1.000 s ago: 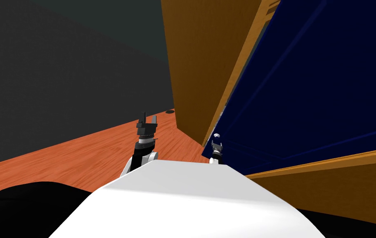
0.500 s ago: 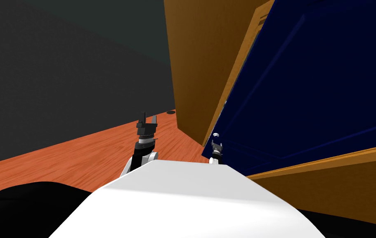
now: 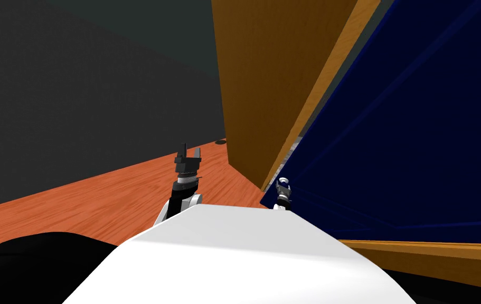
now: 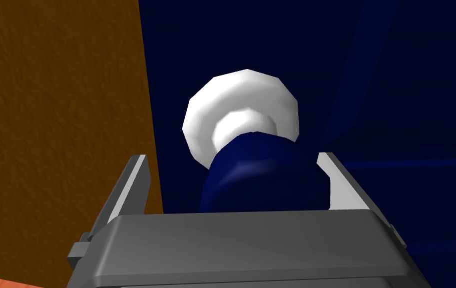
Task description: Pull the door open
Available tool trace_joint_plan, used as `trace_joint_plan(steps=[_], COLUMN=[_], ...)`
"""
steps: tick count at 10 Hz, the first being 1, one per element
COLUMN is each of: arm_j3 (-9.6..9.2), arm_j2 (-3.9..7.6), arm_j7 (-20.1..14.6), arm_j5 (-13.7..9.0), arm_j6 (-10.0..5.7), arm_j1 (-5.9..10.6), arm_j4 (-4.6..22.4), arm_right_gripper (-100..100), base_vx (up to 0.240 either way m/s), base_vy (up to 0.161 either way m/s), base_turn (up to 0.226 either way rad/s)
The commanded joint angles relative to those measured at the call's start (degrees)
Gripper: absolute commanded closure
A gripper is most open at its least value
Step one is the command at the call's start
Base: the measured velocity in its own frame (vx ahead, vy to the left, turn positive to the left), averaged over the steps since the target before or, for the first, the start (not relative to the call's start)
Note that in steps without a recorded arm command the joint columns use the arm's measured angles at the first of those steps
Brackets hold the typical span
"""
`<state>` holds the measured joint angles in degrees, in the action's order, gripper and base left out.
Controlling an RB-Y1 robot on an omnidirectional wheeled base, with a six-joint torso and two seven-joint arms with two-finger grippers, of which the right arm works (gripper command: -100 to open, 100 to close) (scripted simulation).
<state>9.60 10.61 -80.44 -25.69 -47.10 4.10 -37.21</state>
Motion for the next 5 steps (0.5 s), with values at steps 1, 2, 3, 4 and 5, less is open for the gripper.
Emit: trace_joint_plan(steps=[1, 2, 3, 4, 5], arm_j3=[-0.04, -0.04, -0.04, -0.04, -0.04], arm_j2=[-0.1, -0.1, -0.1, -0.1, -0.1], arm_j7=[0.17, 0.17, 0.17, 0.17, 0.17], arm_j5=[0.03, 0.03, 0.03, 0.03, 0.03], arm_j6=[-0.11, -0.11, -0.11, -0.11, -0.11], arm_j1=[0.06, 0.06, 0.06, 0.06, 0.06], arm_j4=[0.11, 0.11, 0.11, 0.11, 0.11], arm_right_gripper=[100, 100, 100, 100, 100], base_vx=[-0.009, -0.034, -0.031, -0.02, -0.009], base_vy=[-0.009, -0.013, -0.002, 0.003, 0.005], base_turn=[-0.054, -0.011, 0.029, 0.005, -0.005])
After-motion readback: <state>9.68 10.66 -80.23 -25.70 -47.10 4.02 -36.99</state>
